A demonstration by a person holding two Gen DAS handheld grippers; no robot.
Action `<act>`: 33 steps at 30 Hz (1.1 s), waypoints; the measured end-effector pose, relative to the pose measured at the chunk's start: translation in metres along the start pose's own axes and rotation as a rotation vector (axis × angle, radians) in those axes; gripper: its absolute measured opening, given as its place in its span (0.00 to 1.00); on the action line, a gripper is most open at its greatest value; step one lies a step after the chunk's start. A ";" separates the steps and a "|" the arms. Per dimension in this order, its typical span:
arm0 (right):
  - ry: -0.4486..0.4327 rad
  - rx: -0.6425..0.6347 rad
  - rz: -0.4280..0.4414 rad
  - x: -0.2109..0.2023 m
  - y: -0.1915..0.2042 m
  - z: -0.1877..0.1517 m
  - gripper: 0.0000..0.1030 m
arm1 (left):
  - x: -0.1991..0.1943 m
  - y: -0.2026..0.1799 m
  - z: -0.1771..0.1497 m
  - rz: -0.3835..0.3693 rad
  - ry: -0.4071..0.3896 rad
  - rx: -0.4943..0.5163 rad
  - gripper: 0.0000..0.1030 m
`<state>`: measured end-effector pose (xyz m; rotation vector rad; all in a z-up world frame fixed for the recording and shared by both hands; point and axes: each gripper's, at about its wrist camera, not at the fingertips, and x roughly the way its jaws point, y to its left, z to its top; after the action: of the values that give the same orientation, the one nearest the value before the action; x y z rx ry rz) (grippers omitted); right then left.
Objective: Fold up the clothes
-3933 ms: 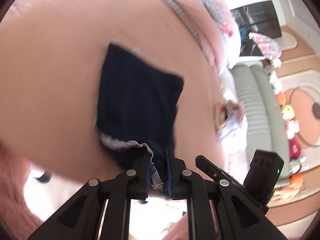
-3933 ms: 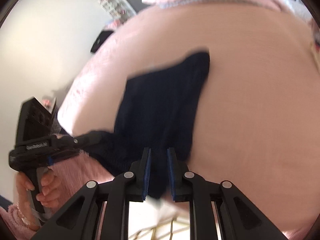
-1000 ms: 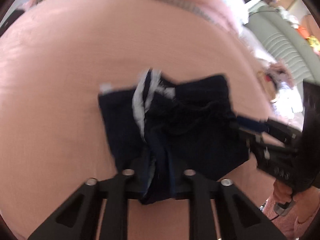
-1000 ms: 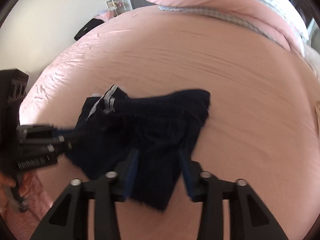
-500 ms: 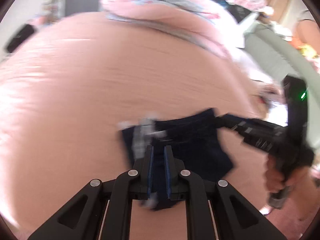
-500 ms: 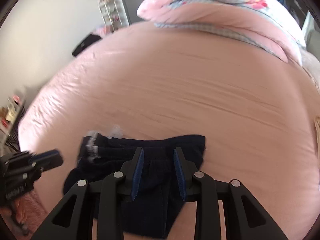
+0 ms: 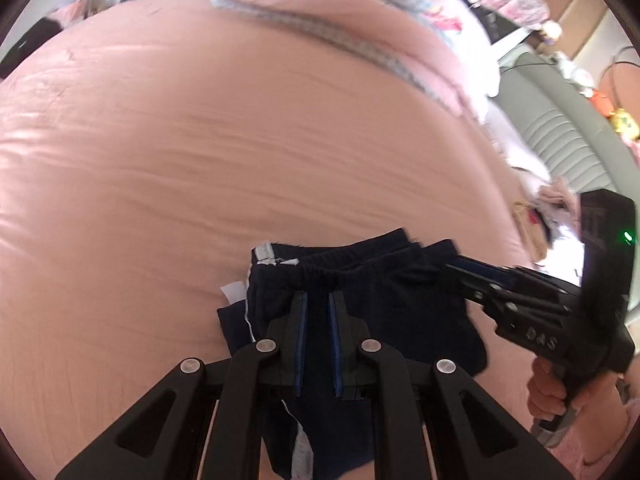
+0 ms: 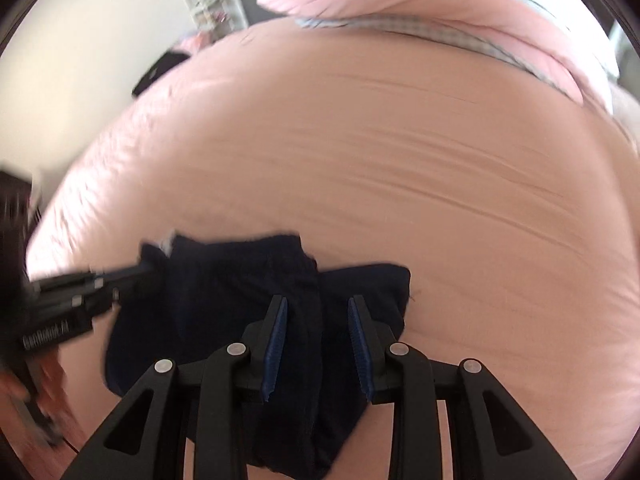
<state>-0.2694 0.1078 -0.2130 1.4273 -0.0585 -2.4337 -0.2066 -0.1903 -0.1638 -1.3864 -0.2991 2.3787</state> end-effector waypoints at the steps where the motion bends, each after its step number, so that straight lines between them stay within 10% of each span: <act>1: -0.007 -0.004 0.007 -0.004 0.002 -0.002 0.30 | -0.002 -0.004 -0.003 0.002 0.004 0.034 0.09; 10: 0.060 -0.135 -0.076 -0.005 0.016 -0.064 0.34 | 0.007 -0.020 -0.035 0.034 0.137 0.134 0.09; 15: -0.008 -0.128 -0.026 -0.028 0.025 -0.070 0.35 | -0.023 -0.028 -0.052 0.013 -0.016 0.190 0.10; 26: 0.065 -0.205 -0.112 -0.023 0.010 -0.087 0.51 | -0.004 -0.019 -0.054 0.256 0.044 0.299 0.20; 33: -0.026 -0.089 -0.103 -0.060 -0.015 -0.078 0.51 | -0.018 -0.021 -0.039 0.227 -0.096 0.237 0.40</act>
<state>-0.1795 0.1486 -0.2042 1.3925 0.1192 -2.5030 -0.1608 -0.1792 -0.1613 -1.2558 0.1195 2.5675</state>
